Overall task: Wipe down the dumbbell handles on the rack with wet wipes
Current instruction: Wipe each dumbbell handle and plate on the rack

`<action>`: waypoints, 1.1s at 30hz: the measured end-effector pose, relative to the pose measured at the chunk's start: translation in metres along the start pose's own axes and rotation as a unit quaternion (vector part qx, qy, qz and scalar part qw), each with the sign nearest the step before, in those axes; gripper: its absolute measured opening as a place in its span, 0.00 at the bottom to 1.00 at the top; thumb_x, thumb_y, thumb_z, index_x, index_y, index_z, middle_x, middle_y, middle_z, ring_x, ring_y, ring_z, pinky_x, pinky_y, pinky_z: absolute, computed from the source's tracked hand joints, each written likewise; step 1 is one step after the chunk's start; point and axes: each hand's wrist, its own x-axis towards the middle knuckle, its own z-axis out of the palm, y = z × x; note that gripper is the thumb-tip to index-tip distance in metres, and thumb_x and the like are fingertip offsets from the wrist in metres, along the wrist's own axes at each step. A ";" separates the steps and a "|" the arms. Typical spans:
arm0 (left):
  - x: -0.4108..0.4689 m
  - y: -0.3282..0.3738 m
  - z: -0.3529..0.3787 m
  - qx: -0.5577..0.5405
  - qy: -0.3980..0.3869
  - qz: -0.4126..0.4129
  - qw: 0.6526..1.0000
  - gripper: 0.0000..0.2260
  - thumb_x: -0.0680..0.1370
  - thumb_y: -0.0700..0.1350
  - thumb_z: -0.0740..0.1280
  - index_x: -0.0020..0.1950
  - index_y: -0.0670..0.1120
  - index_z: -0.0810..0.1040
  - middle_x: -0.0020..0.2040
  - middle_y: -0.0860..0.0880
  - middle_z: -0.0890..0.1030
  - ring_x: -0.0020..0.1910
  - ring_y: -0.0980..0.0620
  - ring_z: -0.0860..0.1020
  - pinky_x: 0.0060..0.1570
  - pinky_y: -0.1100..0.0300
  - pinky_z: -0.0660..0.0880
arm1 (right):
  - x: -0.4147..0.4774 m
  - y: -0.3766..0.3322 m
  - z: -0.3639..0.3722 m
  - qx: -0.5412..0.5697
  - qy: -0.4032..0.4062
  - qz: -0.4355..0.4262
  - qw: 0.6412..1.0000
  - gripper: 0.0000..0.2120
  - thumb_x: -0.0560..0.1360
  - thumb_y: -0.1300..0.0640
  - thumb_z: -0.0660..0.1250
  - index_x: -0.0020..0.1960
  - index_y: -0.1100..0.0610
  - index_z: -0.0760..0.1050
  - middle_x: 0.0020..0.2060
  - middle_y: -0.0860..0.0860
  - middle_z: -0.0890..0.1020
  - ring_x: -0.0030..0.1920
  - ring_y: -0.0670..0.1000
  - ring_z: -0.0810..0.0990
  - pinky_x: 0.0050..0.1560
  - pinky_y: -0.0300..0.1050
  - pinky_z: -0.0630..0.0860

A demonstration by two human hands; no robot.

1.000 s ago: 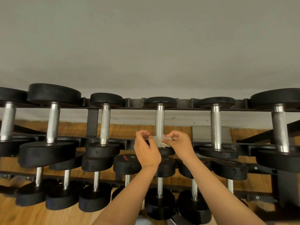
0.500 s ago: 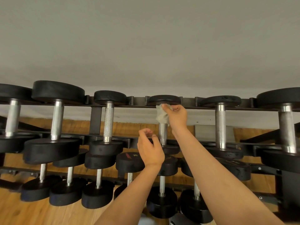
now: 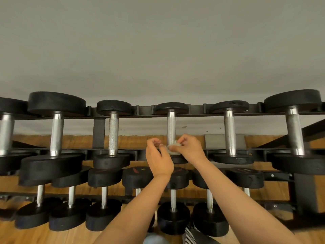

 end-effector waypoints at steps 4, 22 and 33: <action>0.003 0.004 -0.004 -0.006 -0.047 -0.036 0.998 0.05 0.83 0.40 0.57 0.55 0.50 0.69 0.51 0.51 0.75 0.51 0.53 0.74 0.53 0.59 0.69 | -0.014 0.005 -0.008 0.002 0.009 -0.019 1.000 0.14 0.70 0.60 0.76 0.53 0.57 0.78 0.50 0.49 0.81 0.50 0.47 0.78 0.43 0.31 0.71; 0.018 -0.001 -0.018 0.037 -0.207 -0.039 0.977 0.07 0.85 0.49 0.53 0.55 0.49 0.69 0.49 0.48 0.78 0.47 0.51 0.78 0.49 0.55 0.75 | -0.079 0.045 0.056 -0.068 0.237 -0.262 0.933 0.21 0.78 0.66 0.63 0.70 0.56 0.71 0.70 0.51 0.72 0.73 0.46 0.66 0.77 0.50 0.55; 0.019 -0.001 -0.018 0.057 -0.211 -0.035 0.975 0.07 0.85 0.49 0.53 0.54 0.50 0.69 0.48 0.49 0.77 0.46 0.54 0.75 0.42 0.63 0.68 | -0.082 0.047 0.066 0.055 0.260 -0.108 0.958 0.19 0.83 0.58 0.55 0.73 0.49 0.64 0.72 0.48 0.68 0.73 0.36 0.60 0.76 0.46 0.56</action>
